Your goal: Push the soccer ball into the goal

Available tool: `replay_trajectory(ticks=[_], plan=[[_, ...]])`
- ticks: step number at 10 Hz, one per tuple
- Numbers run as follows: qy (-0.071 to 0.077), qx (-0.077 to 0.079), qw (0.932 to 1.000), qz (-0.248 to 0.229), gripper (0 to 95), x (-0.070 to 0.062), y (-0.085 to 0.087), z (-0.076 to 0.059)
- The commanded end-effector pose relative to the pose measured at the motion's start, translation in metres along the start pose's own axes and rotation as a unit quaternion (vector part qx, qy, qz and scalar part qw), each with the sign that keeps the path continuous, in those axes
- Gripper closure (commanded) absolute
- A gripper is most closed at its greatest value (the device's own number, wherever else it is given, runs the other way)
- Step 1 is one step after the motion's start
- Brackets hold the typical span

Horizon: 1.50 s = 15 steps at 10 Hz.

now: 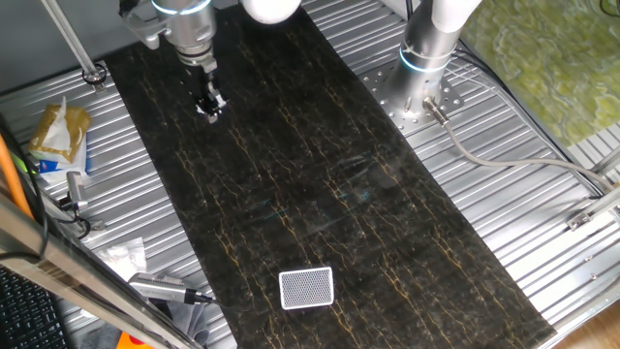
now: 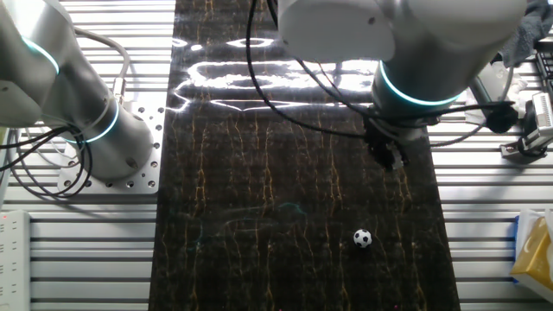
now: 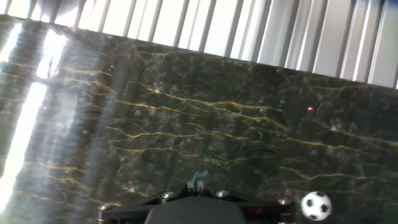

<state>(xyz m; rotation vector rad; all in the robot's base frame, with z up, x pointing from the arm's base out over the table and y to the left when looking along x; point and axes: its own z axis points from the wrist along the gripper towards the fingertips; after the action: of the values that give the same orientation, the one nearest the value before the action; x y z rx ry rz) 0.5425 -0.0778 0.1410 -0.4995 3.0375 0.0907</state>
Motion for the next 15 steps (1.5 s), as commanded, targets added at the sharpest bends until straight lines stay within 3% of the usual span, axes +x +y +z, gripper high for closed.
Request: replay_trajectory(ticks=[1,8,15], plan=[[0.004,0.016,0.9996,-0.021,95.0,0.001,-0.009,0.003],[0.004,0.014,0.9985,-0.052,95.0,-0.006,-0.028,0.016],[0.007,0.020,0.9978,-0.063,95.0,-0.006,-0.033,0.013]])
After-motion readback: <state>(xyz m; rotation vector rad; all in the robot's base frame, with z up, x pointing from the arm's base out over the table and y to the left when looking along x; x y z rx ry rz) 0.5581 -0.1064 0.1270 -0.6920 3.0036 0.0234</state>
